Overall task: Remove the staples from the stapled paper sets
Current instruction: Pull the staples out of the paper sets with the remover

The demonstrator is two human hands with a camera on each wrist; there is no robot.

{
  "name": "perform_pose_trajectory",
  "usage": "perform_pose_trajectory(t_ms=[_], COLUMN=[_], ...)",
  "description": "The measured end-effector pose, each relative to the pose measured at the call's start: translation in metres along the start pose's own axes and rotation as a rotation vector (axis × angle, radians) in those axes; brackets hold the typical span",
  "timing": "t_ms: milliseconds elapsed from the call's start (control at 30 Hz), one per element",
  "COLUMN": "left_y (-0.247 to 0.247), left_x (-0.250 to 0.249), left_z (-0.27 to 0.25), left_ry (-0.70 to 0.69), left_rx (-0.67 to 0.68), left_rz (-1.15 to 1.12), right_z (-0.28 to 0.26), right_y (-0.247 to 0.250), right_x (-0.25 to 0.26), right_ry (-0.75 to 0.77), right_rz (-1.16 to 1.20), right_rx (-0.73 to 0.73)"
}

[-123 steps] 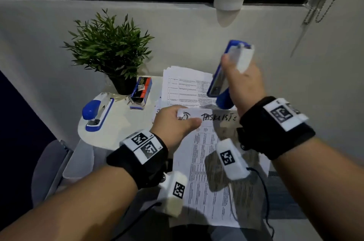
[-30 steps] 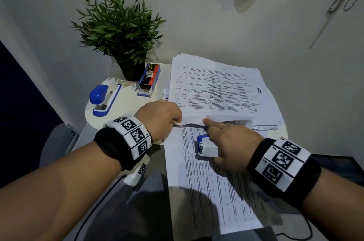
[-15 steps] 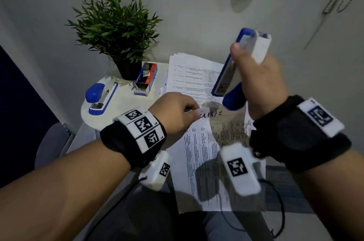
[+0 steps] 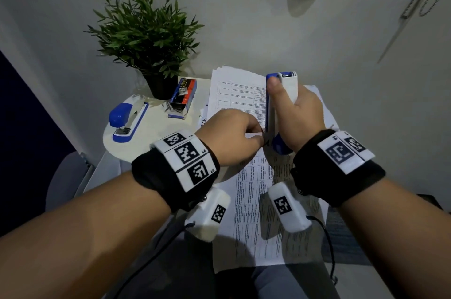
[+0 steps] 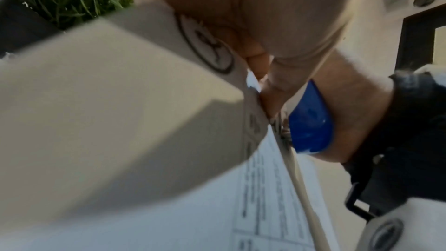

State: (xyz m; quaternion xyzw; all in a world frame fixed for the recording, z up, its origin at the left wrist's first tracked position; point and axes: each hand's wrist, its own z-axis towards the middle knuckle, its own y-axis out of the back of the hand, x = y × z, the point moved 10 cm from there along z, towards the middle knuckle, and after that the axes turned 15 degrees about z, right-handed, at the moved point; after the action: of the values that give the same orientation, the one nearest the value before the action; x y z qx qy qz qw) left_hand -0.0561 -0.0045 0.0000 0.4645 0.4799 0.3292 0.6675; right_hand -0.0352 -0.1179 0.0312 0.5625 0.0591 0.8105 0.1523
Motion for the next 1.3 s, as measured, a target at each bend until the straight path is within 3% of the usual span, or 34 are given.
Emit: perform_pose_trajectory(t_ms=[200, 533, 667, 867, 933, 1133, 1200, 1300], left_y=[-0.008, -0.004, -0.005, -0.011, -0.012, 0.002, 0.006, -0.001], left_x=[-0.003, -0.006, -0.007, 0.03, 0.034, 0.025, 0.016, 0.02], left_z=[0.001, -0.002, 0.002, -0.001, -0.001, 0.011, 0.017, 0.023], left_ry=[0.04, 0.095, 0.04, 0.105, 0.109, 0.076, 0.026, 0.0], left_rx=[0.073, -0.031, 0.053, 0.101, 0.097, 0.0, -0.05, -0.009], left_rz=[-0.006, -0.139, -0.082, 0.008, 0.057, 0.245, 0.328, 0.36], right_z=[-0.002, -0.001, -0.004, 0.004, 0.01, -0.007, -0.018, -0.028], right_y=[0.003, 0.003, 0.007, 0.065, 0.066, 0.004, -0.012, -0.021], right_x=[0.002, 0.0, -0.011, -0.007, 0.003, 0.001, -0.005, -0.022], right_ry=[-0.004, 0.029, 0.003, -0.021, -0.02, -0.051, -0.004, -0.063], right_rz=[0.066, 0.26, 0.313, 0.45, 0.368, -0.222, -0.415, -0.467], right_rx=[-0.03, -0.088, -0.082, -0.309, -0.218, 0.352, 0.452, 0.529])
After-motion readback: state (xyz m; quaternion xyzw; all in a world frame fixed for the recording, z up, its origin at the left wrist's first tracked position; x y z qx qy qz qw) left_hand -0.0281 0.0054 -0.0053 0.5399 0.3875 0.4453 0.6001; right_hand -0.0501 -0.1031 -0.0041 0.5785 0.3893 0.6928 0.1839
